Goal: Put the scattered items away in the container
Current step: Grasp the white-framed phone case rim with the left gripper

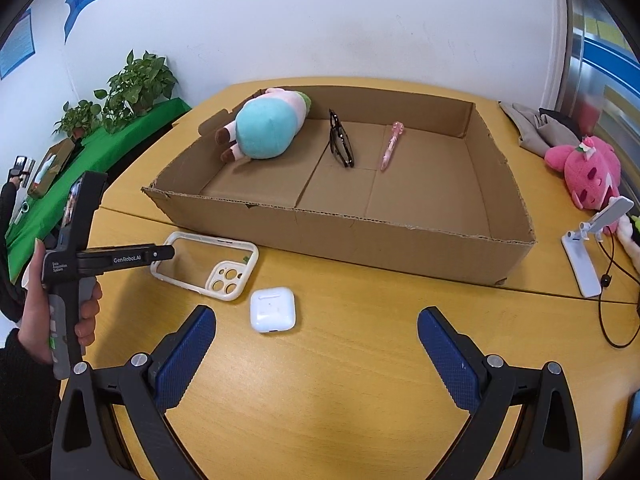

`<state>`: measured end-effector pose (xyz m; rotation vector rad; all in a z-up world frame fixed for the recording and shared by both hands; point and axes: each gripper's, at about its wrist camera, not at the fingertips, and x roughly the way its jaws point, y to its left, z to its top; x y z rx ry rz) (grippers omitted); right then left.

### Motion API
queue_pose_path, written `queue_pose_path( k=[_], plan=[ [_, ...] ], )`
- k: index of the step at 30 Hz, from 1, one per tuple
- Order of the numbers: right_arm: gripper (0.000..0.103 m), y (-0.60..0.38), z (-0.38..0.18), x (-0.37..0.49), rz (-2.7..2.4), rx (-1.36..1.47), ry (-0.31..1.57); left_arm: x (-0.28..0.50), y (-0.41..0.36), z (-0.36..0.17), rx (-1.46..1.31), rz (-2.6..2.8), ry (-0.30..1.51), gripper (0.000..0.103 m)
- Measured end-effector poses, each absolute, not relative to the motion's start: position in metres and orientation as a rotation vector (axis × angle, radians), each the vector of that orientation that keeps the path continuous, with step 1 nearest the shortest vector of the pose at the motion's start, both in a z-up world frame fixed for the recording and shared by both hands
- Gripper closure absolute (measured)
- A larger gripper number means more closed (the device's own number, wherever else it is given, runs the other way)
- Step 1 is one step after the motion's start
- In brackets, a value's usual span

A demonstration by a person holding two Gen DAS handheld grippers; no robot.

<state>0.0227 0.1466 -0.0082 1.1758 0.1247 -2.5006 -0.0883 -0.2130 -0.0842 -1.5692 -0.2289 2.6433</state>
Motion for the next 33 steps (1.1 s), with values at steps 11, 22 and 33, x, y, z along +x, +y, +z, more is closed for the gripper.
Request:
queue_pose_path(
  k=[11, 22, 33],
  plan=[
    [0.002, 0.113, -0.027, 0.002, -2.44, 1.171, 0.092, -0.079, -0.211, -0.086, -1.557, 2.641, -0.156, 0.095],
    [0.015, 0.048, -0.075, -0.043, -2.358, 1.273, 0.074, -0.084, -0.211, -0.086, -1.555, 2.617, -0.141, 0.095],
    [0.082, 0.032, -0.096, -0.047, -2.317, 1.347, 0.201, -0.086, -0.208, -0.088, -1.541, 2.621, -0.132, 0.095]
  ],
)
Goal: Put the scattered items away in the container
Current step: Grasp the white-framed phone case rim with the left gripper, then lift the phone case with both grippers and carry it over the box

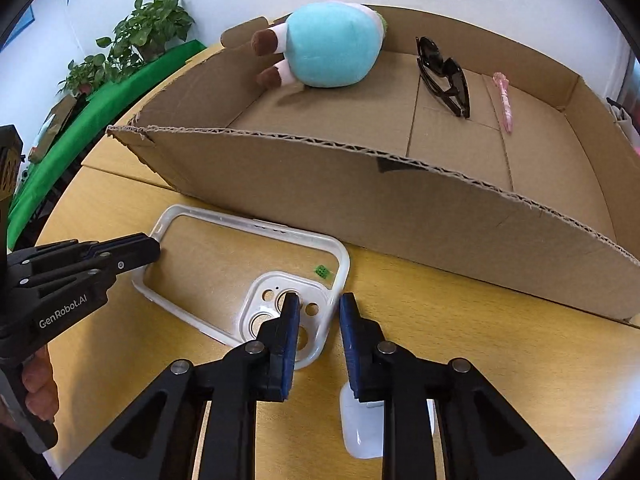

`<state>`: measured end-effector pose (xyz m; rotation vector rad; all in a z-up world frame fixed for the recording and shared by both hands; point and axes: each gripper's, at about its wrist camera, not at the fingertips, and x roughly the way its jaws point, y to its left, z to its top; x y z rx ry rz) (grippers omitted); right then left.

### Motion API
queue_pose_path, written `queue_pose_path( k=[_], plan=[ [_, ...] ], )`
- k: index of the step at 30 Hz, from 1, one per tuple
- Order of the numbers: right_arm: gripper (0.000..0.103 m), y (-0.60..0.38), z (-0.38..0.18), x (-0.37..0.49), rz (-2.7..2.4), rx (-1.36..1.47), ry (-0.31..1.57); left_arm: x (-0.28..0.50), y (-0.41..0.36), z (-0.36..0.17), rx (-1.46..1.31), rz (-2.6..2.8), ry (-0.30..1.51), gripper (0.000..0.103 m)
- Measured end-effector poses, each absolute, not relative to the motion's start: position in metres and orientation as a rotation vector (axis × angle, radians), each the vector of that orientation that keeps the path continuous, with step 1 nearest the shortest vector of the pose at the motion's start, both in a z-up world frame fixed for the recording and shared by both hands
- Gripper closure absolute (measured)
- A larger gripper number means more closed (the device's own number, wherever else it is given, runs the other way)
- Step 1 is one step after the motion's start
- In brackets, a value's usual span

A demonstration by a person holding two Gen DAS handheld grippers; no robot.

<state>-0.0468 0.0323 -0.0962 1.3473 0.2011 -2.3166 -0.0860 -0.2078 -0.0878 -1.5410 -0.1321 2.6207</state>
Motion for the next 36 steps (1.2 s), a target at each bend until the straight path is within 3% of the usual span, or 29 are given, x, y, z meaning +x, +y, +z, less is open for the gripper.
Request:
queue_pose_path(
  k=[4, 12, 19, 26, 31, 36],
  plan=[
    [0.09, 0.037, -0.095, -0.048, -2.31, 1.359, 0.184, -0.085, -0.207, -0.087, -1.56, 2.612, -0.152, 0.097],
    [0.091, 0.062, -0.074, -0.03, -2.311, 1.314, 0.128, -0.066, -0.187, -0.047, -1.472, 2.646, -0.097, 0.099],
    [0.091, 0.089, -0.002, 0.001, -2.455, 1.063, 0.103, -0.057, -0.16, 0.028, -1.244, 2.735, -0.002, 0.099],
    [0.093, 0.119, 0.082, -0.031, -2.57, 0.883, 0.052, -0.084, -0.128, 0.111, -1.021, 2.754, 0.105, 0.099],
    [0.093, 0.123, 0.12, -0.062, -2.581, 0.855, 0.029, -0.119, -0.124, 0.137, -1.018, 2.749, 0.09, 0.099],
    [0.093, 0.117, 0.122, -0.097, -2.542, 0.942, 0.027, -0.153, -0.122, 0.131, -1.108, 2.725, 0.097, 0.099]
  ],
)
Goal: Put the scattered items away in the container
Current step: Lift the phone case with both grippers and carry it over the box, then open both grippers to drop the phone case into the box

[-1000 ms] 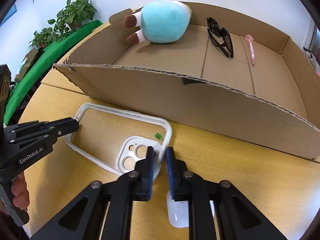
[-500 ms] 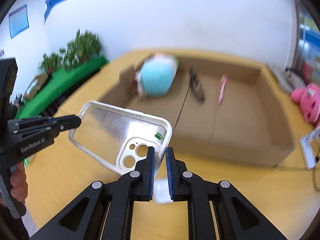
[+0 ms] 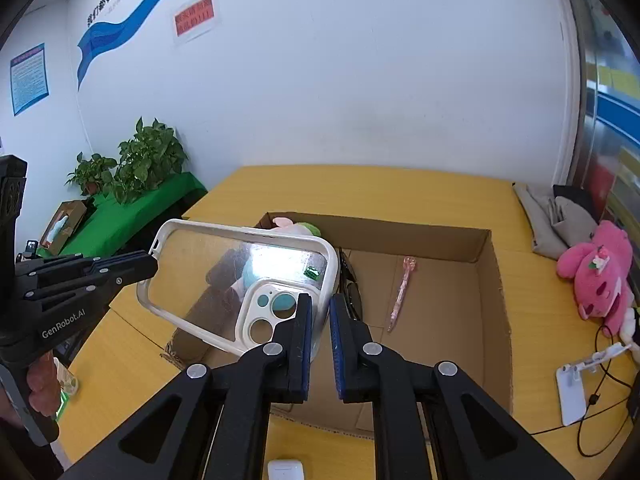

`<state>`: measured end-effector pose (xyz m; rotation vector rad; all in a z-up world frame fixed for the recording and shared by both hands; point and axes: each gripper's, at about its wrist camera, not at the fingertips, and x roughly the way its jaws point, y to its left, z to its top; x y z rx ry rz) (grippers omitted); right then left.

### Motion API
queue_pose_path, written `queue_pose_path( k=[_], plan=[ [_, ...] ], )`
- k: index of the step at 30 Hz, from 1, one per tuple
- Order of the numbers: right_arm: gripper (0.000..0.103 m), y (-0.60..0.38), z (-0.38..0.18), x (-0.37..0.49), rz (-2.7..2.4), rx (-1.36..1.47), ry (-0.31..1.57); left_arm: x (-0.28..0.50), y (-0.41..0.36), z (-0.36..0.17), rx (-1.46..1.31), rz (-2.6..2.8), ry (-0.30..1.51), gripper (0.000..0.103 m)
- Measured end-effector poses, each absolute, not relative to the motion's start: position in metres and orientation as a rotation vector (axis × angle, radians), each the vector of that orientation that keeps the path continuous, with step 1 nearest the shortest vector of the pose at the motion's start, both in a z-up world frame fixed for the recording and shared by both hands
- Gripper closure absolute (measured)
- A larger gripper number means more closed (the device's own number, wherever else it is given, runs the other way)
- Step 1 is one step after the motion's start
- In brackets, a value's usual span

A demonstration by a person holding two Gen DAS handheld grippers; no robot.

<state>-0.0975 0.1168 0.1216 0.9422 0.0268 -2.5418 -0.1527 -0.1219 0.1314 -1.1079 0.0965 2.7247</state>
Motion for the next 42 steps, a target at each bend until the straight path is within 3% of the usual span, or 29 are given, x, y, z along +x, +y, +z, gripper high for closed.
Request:
queue_pose_path(
  k=[17, 42],
  plan=[
    [0.093, 0.086, -0.02, -0.193, -2.285, 1.466, -0.032, -0.236, -0.129, -0.002, -1.625, 2.547, 0.15, 0.099],
    [0.093, 0.064, -0.084, -0.205, -2.215, 1.639, 0.019, -0.251, -0.126, -0.065, -1.898, 2.464, 0.321, 0.1]
  ],
)
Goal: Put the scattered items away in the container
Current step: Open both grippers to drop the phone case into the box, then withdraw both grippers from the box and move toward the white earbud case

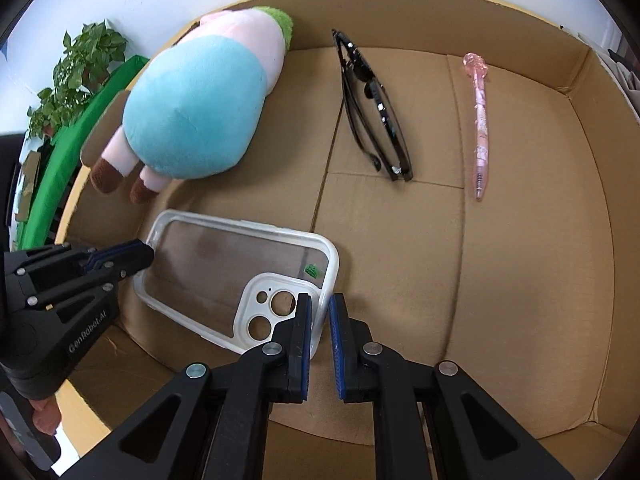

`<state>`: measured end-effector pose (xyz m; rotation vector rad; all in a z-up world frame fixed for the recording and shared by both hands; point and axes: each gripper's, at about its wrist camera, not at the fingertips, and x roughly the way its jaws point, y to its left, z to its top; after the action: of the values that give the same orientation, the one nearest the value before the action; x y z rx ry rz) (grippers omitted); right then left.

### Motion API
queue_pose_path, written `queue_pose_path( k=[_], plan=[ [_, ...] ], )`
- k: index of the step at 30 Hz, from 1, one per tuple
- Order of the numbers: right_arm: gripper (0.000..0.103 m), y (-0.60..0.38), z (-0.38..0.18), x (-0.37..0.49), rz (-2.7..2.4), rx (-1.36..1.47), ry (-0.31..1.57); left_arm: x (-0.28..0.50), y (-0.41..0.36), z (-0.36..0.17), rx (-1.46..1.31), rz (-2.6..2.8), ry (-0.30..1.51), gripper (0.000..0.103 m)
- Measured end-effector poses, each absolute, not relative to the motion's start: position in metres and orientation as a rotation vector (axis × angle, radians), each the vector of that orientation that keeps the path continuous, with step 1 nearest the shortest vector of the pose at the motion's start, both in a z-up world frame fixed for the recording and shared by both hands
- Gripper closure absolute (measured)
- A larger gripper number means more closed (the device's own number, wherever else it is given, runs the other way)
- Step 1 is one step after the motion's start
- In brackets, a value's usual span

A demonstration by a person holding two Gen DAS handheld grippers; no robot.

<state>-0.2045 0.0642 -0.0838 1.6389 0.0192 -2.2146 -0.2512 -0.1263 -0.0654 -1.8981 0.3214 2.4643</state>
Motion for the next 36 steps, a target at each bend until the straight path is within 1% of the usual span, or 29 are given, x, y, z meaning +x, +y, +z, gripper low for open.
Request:
queue_pose_path(
  k=[4, 6, 8, 9, 10, 11, 12, 13, 14, 15, 16, 17, 18, 19, 20, 23, 27, 29, 33, 36],
  plan=[
    [0.092, 0.064, -0.083, -0.206, -2.226, 1.619, 0.056, -0.25, -0.126, -0.068, -1.914, 2.464, 0.316, 0.1],
    [0.091, 0.065, -0.082, -0.207, -2.224, 1.607, 0.058, -0.25, -0.127, -0.067, -1.91, 2.483, 0.29, 0.096],
    [0.09, 0.066, -0.08, -0.207, -2.22, 1.594, 0.043, -0.248, -0.135, -0.062, -1.888, 2.519, 0.205, 0.096],
    [0.081, 0.068, -0.078, -0.205, -2.224, 1.58, 0.031, -0.245, -0.139, -0.058, -1.865, 2.543, 0.155, 0.094],
    [0.06, 0.07, -0.075, -0.202, -2.231, 1.546, 0.004, -0.241, -0.143, -0.052, -1.833, 2.575, 0.119, 0.092],
    [0.046, 0.074, -0.069, -0.197, -2.248, 1.496, -0.03, -0.236, -0.146, -0.045, -1.793, 2.606, 0.092, 0.089],
    [0.022, 0.08, -0.062, -0.191, -2.279, 1.444, -0.055, -0.232, -0.146, -0.039, -1.752, 2.63, 0.071, 0.085],
    [0.01, 0.086, -0.053, -0.182, -2.328, 1.387, -0.074, -0.223, -0.149, -0.028, -1.685, 2.664, 0.039, 0.083],
    [0.007, 0.093, -0.044, -0.171, -2.372, 1.33, -0.096, -0.211, -0.151, -0.016, -1.597, 2.709, -0.005, 0.082],
    [0.005, 0.099, -0.037, -0.161, -2.392, 1.289, -0.116, -0.195, -0.154, -0.001, -1.481, 2.764, -0.06, 0.08],
    [0.005, 0.105, -0.031, -0.149, -2.402, 1.251, -0.132, -0.169, -0.155, 0.019, -1.303, 2.828, -0.123, 0.076],
    [0.004, 0.11, -0.025, -0.136, -2.412, 1.212, -0.136, -0.152, -0.154, 0.031, -1.202, 2.856, -0.146, 0.056],
    [0.002, 0.115, -0.019, -0.122, -2.427, 1.172, -0.121, -0.134, -0.154, 0.044, -1.097, 2.882, -0.164, 0.027],
    [0.001, 0.123, -0.013, -0.106, -2.452, 1.13, -0.095, -0.112, -0.149, 0.056, -0.984, 2.924, -0.17, 0.017],
    [0.001, 0.13, -0.007, -0.09, -2.484, 1.093, -0.069, -0.092, -0.143, 0.067, -0.874, 2.98, -0.16, 0.015],
    [0.0, 0.134, 0.005, -0.055, -2.562, 1.012, 0.017, -0.05, -0.129, 0.082, -0.663, 3.076, -0.096, 0.015],
    [0.0, 0.135, 0.019, -0.033, -2.616, 0.947, 0.087, -0.033, -0.111, 0.084, -0.65, 3.041, -0.125, 0.015],
    [0.0, 0.138, 0.023, -0.029, -2.621, 0.924, 0.108, -0.028, -0.096, 0.082, -0.648, 3.01, -0.104, 0.015],
    [0.0, 0.146, 0.017, -0.027, -2.627, 0.941, 0.112, -0.015, -0.092, 0.079, -0.609, 3.008, -0.098, 0.015],
    [0.0, 0.152, 0.015, -0.024, -2.633, 0.951, 0.097, -0.013, -0.082, 0.078, -0.625, 2.993, -0.055, 0.015]
  ],
)
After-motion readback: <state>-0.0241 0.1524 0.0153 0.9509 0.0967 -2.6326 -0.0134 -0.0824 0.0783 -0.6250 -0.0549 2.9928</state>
